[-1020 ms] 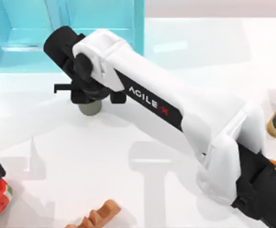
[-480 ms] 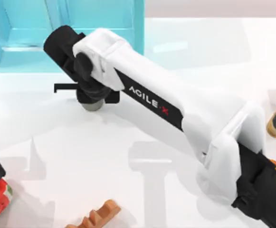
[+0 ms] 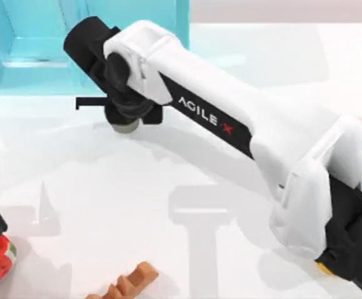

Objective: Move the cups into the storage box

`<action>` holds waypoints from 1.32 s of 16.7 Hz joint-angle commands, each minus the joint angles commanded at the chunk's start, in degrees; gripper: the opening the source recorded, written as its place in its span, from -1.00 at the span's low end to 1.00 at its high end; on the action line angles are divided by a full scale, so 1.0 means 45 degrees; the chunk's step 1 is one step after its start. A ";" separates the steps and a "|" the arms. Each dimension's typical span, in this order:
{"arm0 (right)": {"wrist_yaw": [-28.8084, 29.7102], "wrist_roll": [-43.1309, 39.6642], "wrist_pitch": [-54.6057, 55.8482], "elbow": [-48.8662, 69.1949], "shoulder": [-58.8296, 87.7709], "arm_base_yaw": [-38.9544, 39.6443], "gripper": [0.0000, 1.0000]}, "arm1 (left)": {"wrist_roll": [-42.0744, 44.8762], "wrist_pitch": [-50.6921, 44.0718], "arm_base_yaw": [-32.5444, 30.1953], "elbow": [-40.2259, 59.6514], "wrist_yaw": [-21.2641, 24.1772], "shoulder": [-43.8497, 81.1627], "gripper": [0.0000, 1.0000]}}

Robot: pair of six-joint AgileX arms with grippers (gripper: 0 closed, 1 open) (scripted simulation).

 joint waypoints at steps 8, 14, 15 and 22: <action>-0.0503 -0.1134 0.1582 -0.6769 -0.5092 -0.1123 -1.00 | 0.0000 0.0000 0.0000 0.0000 0.0000 0.0000 1.00; -0.0619 -0.1401 0.1980 -0.8052 -0.6308 -0.1415 -1.00 | 0.0000 0.0000 0.0000 0.0000 0.0000 0.0000 1.00; -0.0619 -0.1401 0.1980 -0.8052 -0.6308 -0.1415 -1.00 | 0.0000 0.0000 0.0000 0.0000 0.0000 0.0000 1.00; -0.1127 -0.3366 0.1297 -0.8751 -0.7009 -0.3380 -1.00 | 0.0000 0.0000 0.0000 0.0000 0.0000 0.0000 1.00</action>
